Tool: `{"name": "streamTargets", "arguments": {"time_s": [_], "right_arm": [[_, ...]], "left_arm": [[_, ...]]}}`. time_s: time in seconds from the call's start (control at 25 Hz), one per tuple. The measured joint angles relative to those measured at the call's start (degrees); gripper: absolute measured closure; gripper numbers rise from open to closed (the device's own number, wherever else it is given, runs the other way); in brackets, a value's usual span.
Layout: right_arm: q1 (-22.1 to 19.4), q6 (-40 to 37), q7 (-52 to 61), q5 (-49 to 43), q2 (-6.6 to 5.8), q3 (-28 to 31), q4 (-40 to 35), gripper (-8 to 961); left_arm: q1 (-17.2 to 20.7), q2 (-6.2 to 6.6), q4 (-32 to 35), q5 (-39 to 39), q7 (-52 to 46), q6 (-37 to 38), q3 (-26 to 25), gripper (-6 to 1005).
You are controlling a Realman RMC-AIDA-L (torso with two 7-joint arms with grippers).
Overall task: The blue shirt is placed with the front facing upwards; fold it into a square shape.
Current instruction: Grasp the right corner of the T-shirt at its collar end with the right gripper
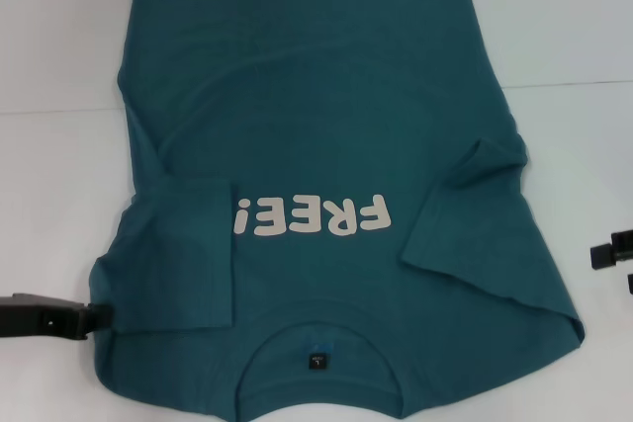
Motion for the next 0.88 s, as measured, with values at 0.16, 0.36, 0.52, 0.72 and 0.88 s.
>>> {"name": "streamTargets", "arguments": {"time_s": [0.16, 0.36, 0.52, 0.72, 0.88], "right_arm": [[0.0, 2.3, -0.4, -3.4, 1.11, -0.7, 0.1, 107], [-0.5, 3.3, -1.0, -4.4, 2.23, -0.9, 0.6, 107], [-0.5, 3.8, -1.6, -4.5, 3.09, -0.9, 0.9, 106], [-0.5, 4.7, -2.1, -4.6, 3.82, -0.9, 1.5, 106], [-0.2, 5.2, -2.5, -4.6, 4.11, -0.9, 2.4, 108]], "left_arm": [[-1.0, -0.08, 0.5, -0.1, 0.0, -0.4, 0.1, 993], [-2.1, 0.05, 1.6, -0.2, 0.2, -0.9, 0.1, 992], [-2.5, 0.07, 1.7, -0.2, 0.4, -1.0, 0.1, 992], [-2.7, 0.05, 1.7, -0.2, 0.5, -1.0, -0.1, 992], [-2.7, 0.09, 1.7, -0.2, 0.5, -1.0, -1.0, 992]]}}
